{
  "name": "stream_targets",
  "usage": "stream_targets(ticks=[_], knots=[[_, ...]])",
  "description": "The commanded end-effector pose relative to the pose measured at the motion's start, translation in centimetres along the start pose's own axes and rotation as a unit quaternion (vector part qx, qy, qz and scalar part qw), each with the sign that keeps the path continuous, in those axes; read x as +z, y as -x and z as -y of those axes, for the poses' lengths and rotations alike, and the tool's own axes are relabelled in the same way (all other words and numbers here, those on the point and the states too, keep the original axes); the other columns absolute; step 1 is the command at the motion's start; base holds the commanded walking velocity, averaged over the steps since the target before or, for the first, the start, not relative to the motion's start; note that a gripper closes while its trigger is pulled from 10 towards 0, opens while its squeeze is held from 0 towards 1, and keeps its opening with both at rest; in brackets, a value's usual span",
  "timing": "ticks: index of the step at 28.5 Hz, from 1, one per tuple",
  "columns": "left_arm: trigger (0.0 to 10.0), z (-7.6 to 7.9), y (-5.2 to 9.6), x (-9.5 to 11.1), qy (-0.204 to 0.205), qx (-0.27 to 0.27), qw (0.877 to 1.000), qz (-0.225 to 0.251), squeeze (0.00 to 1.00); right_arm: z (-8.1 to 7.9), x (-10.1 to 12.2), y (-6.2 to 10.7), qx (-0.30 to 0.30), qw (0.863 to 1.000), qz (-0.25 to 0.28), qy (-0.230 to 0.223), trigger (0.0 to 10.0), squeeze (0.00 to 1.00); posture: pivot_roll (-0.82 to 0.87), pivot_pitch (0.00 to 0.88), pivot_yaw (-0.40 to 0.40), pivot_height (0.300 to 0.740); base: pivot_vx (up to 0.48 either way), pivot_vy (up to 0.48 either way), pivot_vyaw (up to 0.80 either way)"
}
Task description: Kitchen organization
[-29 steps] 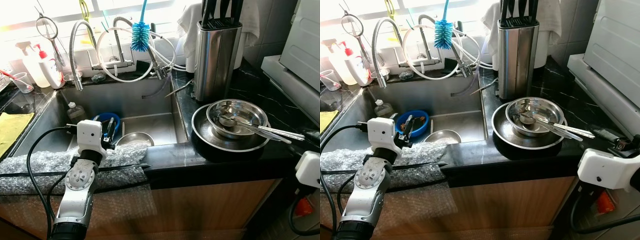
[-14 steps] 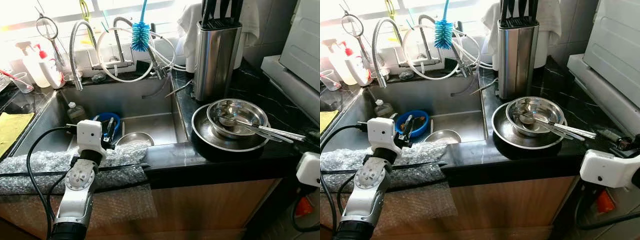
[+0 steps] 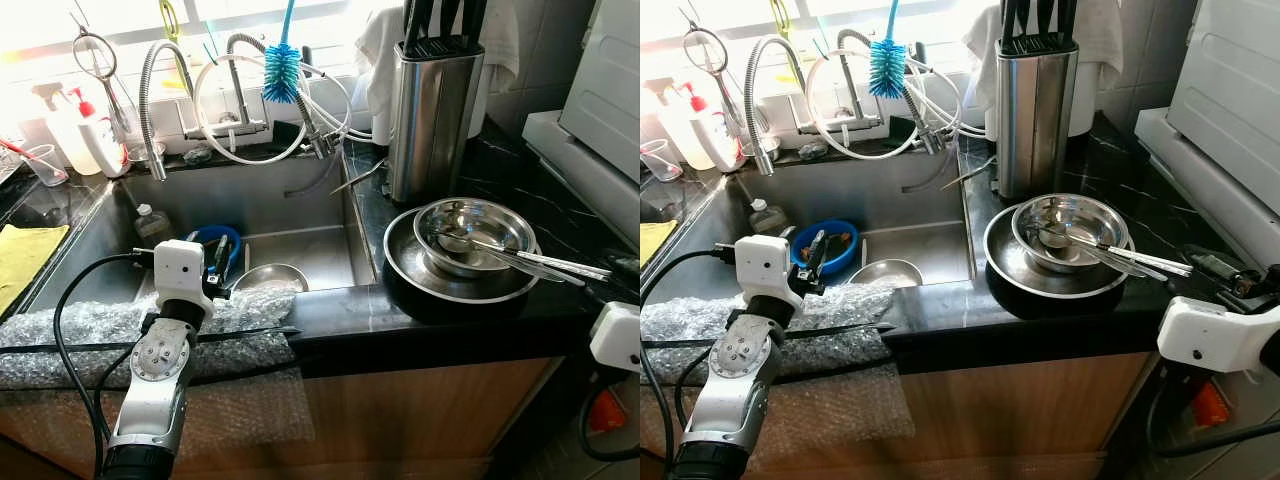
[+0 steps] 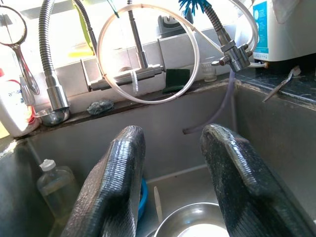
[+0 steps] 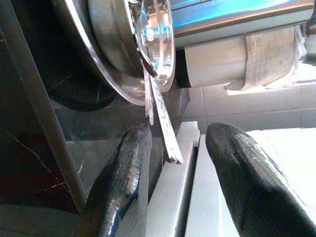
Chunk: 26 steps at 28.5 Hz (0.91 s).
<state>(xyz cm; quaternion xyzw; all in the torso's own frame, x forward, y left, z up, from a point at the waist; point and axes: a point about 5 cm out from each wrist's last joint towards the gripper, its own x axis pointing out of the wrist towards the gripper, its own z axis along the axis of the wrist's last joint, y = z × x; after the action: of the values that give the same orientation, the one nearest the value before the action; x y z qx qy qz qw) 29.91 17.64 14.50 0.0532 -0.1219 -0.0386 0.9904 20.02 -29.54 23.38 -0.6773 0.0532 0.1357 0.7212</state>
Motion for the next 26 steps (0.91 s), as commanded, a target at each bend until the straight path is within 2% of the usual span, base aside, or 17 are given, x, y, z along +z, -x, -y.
stream_targets(ticks=[1,15,26], knots=[[10.0,-0.1,-0.1,0.16,0.0,0.004,1.0,0.002,0.0,-0.2,0.04,-0.27,0.001,1.0,0.003,-0.004,0.0,0.0,-0.21,0.0,0.105,0.74,0.0,0.0,0.0],[10.0,-0.23,0.08,0.16,-0.002,0.007,1.0,0.001,0.0,-0.27,0.01,-0.52,-0.002,1.0,0.001,-0.003,0.0,0.0,-0.21,0.0,0.107,0.74,0.0,0.0,0.0],[10.0,-0.13,0.1,0.19,-0.002,0.006,1.0,0.001,0.0,0.34,-0.2,-0.54,-0.016,1.0,-0.011,0.006,0.0,0.0,-0.21,0.0,0.106,0.74,0.0,0.0,0.0]])
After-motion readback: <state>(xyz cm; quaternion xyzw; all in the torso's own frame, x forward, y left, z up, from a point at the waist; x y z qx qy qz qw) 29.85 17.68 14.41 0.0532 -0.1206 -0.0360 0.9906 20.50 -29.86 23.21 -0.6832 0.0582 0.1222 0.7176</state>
